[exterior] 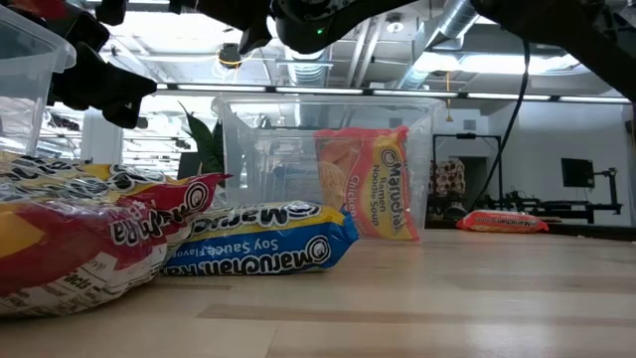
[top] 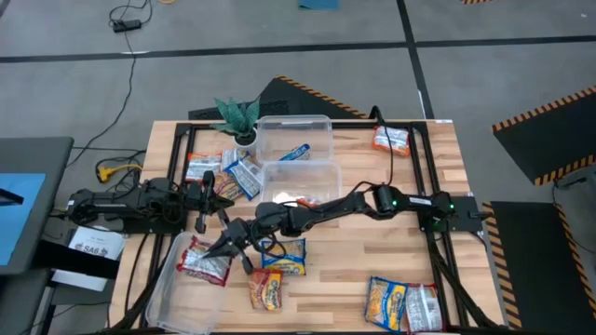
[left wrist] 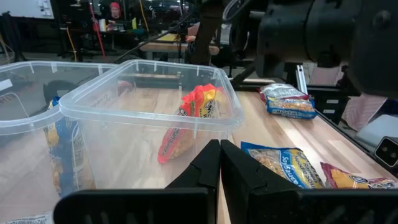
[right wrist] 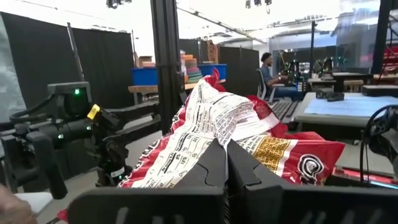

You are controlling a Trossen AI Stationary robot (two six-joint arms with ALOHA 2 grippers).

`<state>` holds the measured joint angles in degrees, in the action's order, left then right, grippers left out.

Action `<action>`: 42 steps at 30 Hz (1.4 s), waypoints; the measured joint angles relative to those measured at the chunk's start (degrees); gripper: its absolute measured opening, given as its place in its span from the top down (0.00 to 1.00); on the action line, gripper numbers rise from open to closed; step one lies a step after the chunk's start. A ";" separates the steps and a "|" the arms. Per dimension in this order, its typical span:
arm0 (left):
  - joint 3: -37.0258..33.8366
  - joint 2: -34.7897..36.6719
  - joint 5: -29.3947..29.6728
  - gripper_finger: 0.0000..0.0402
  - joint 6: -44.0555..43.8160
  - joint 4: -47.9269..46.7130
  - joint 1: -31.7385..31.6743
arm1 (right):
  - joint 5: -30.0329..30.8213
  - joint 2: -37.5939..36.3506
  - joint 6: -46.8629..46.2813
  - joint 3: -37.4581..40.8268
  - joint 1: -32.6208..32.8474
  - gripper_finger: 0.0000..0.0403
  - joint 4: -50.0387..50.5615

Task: Sort Maruchan noodles
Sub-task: Put the red noodle pack into the bottom transparent bin, then put the blue noodle pack into the top transparent bin

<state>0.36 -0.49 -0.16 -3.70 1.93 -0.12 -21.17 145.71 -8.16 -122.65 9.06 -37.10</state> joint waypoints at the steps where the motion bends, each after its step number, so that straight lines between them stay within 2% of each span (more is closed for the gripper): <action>1: 0.00 0.00 0.00 1.00 0.00 0.02 -0.02 | 0.00 0.00 0.02 0.00 0.00 0.97 0.04; 6: 0.00 0.00 0.00 1.00 0.00 0.02 0.00 | 0.05 0.00 -0.97 0.00 0.00 0.92 0.17; 11: 0.00 0.00 0.00 1.00 0.00 0.02 -0.02 | -0.10 0.00 -0.99 0.02 0.04 0.81 1.79; 21: 0.00 0.02 0.00 1.00 0.00 0.00 -0.02 | -0.70 0.00 -0.44 0.02 -0.60 0.42 1.99; 24: 0.00 0.00 0.00 1.00 0.00 0.02 -0.02 | -1.40 -0.02 -0.69 0.02 -1.05 0.35 2.48; 28: 0.00 0.02 0.00 1.00 0.00 0.02 -0.02 | -2.35 -0.07 -1.78 0.02 -1.42 0.32 3.32; 36: 0.00 0.00 0.00 1.00 0.00 0.00 -0.02 | -9.01 -0.60 -1.49 0.04 -1.68 0.31 5.99; 39: 0.00 0.01 0.00 1.00 0.00 0.01 -0.02 | -10.29 -3.19 0.80 0.09 -3.56 0.31 10.21; 42: 0.00 0.01 0.00 1.00 0.00 0.02 -0.02 | -10.94 -7.48 4.97 0.06 -6.15 0.31 18.50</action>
<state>0.36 -0.48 -0.16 -3.70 1.96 -0.14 -32.11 138.23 -3.19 -122.59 2.91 -18.60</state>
